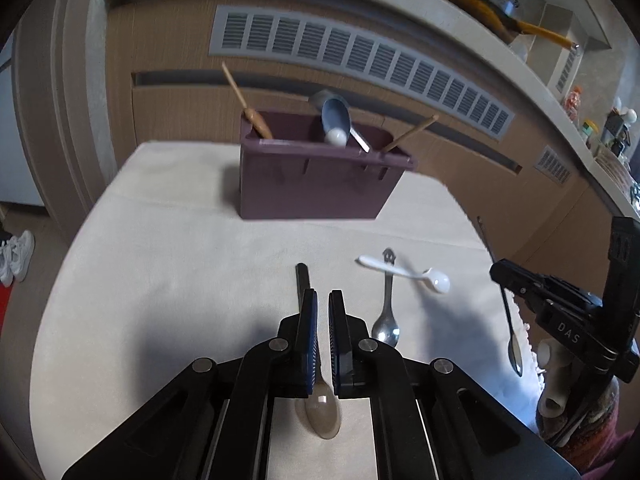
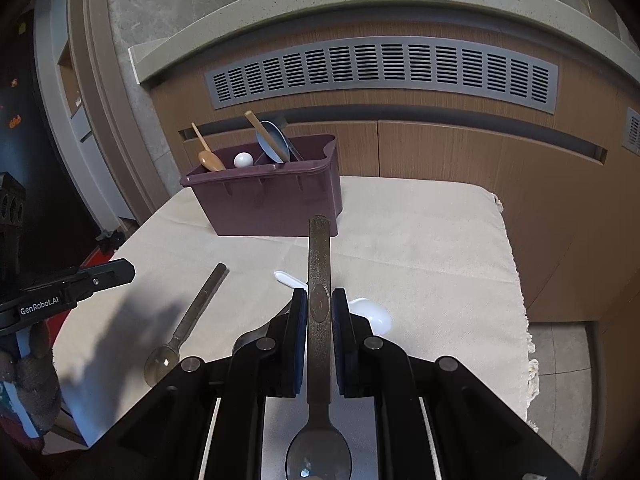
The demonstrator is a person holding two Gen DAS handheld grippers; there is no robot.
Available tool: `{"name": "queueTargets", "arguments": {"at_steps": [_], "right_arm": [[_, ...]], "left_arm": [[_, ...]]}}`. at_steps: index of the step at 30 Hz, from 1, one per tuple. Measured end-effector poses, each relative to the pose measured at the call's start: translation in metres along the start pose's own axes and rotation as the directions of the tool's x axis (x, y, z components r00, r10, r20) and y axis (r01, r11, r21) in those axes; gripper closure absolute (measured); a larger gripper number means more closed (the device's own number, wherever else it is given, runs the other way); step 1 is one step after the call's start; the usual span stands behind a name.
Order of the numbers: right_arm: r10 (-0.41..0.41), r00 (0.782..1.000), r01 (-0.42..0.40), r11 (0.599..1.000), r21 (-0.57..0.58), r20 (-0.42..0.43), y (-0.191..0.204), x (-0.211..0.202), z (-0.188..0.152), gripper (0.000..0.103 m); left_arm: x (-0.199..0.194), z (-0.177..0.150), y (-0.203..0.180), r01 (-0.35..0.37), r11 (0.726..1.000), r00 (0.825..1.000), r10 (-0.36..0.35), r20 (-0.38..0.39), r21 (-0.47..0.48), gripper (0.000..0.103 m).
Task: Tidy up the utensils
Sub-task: 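Lift both black-handled spoons and carry them over the caddy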
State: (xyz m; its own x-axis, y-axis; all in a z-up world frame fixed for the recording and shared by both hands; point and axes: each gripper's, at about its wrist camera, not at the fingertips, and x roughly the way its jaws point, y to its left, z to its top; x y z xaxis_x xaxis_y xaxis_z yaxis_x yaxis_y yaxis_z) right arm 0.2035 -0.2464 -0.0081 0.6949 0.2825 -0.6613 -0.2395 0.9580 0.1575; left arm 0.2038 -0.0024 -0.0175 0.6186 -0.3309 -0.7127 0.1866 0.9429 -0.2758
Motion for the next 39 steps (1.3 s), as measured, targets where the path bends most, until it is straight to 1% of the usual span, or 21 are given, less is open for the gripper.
{"name": "queueTargets", "arguments": {"at_steps": [2, 6, 7, 8, 10, 12, 13, 17, 18, 21, 22, 23, 24, 26, 27, 29, 30, 31, 33, 36, 39], "right_arm": [[-0.013, 1.0, 0.013, 1.0, -0.006, -0.016, -0.001, 0.003, -0.002, 0.092], [-0.022, 0.998, 0.022, 1.0, 0.004, -0.055, -0.006, 0.014, -0.009, 0.092], [-0.022, 0.998, 0.023, 1.0, 0.008, -0.064, -0.007, 0.017, -0.012, 0.092], [-0.018, 0.997, 0.019, 1.0, 0.014, -0.076, -0.009, 0.02, -0.014, 0.092], [-0.012, 0.995, 0.014, 1.0, 0.024, -0.098, -0.011, 0.027, -0.018, 0.092], [-0.011, 0.994, 0.014, 1.0, 0.027, -0.113, -0.012, 0.032, -0.022, 0.092], [-0.009, 0.993, 0.013, 0.999, 0.029, -0.116, -0.012, 0.034, -0.024, 0.092], [-0.003, 0.993, 0.007, 0.999, 0.033, -0.12, -0.014, 0.036, -0.03, 0.092], [-0.005, 0.993, 0.008, 0.999, 0.032, -0.118, -0.015, 0.036, -0.03, 0.092], [-0.002, 0.994, 0.006, 0.999, 0.037, -0.11, -0.017, 0.037, -0.03, 0.092], [-0.001, 0.994, 0.005, 0.999, 0.039, -0.105, -0.017, 0.037, -0.029, 0.092], [-0.002, 0.995, 0.006, 0.999, 0.04, -0.101, -0.017, 0.037, -0.028, 0.092], [-0.004, 0.996, 0.008, 0.999, 0.039, -0.094, -0.016, 0.035, -0.027, 0.092], [0.002, 0.997, 0.002, 0.999, 0.043, -0.073, -0.017, 0.03, -0.026, 0.092], [0.011, 0.998, -0.008, 0.999, 0.046, -0.062, -0.017, 0.026, -0.025, 0.092], [0.03, 0.999, -0.029, 0.999, 0.045, -0.031, -0.018, 0.015, -0.022, 0.092], [0.033, 0.999, -0.032, 0.999, 0.042, -0.026, -0.018, 0.013, -0.021, 0.092], [0.031, 0.999, -0.03, 0.999, 0.037, -0.025, -0.017, 0.012, -0.019, 0.092], [0.021, 1.0, -0.02, 0.999, 0.028, -0.02, -0.014, 0.011, -0.016, 0.092], [0.025, 1.0, -0.025, 0.999, 0.032, -0.007, -0.01, 0.009, -0.012, 0.092], [0.037, 0.999, -0.037, 0.998, 0.042, 0.006, -0.007, 0.006, -0.008, 0.092]], "left_arm": [[0.015, -0.002, 0.007, -0.009, 1.0, 0.997, 0.007, -0.071, -0.021, 0.096], [0.048, -0.011, 0.013, 0.009, 0.999, 0.987, -0.016, -0.163, -0.039, 0.094], [0.056, -0.012, 0.012, 0.011, 1.0, 0.984, -0.016, -0.18, -0.026, 0.09], [0.062, -0.012, 0.008, 0.007, 1.0, 0.982, -0.009, -0.19, -0.008, 0.084], [0.077, -0.009, -0.001, -0.025, 0.998, 0.978, 0.038, -0.207, 0.066, 0.081], [0.089, -0.005, -0.009, -0.059, 0.99, 0.972, 0.086, -0.218, 0.128, 0.081], [0.097, -0.002, -0.013, -0.088, 0.982, 0.965, 0.125, -0.231, 0.166, 0.081], [0.109, 0.005, -0.021, -0.116, 0.964, 0.949, 0.179, -0.261, 0.24, 0.081], [0.111, 0.007, -0.021, -0.119, 0.965, 0.944, 0.183, -0.275, 0.235, 0.081], [0.115, 0.015, -0.017, -0.124, 0.981, 0.931, 0.168, -0.325, 0.152, 0.081], [0.117, 0.017, -0.019, -0.119, 0.98, 0.926, 0.166, -0.338, 0.157, 0.081], [0.117, 0.017, -0.02, -0.116, 0.981, 0.929, 0.162, -0.333, 0.155, 0.086], [0.115, 0.015, -0.02, -0.124, 0.98, 0.937, 0.167, -0.306, 0.154, 0.09], [0.103, 0.008, -0.021, -0.126, 0.983, 0.957, 0.156, -0.244, 0.133, 0.091], [0.088, 0.003, -0.019, -0.106, 0.99, 0.974, 0.122, -0.189, 0.09, 0.091], [0.063, -0.002, -0.017, -0.068, 0.997, 0.992, 0.071, -0.107, 0.033, 0.091], [0.05, -0.005, -0.015, -0.054, 0.998, 0.996, 0.055, -0.066, 0.01, 0.091], [0.035, -0.007, -0.014, -0.043, 0.999, 0.999, 0.043, -0.014, -0.012, 0.091], [0.015, -0.009, -0.013, -0.038, 0.999, 0.998, 0.039, 0.05, -0.019, 0.091], [-0.002, -0.008, -0.009, -0.04, 0.999, 0.995, 0.041, 0.095, -0.013, 0.091], [-0.008, -0.004, -0.003, -0.025, 0.999, 0.993, 0.029, 0.113, -0.032, 0.091]]}}
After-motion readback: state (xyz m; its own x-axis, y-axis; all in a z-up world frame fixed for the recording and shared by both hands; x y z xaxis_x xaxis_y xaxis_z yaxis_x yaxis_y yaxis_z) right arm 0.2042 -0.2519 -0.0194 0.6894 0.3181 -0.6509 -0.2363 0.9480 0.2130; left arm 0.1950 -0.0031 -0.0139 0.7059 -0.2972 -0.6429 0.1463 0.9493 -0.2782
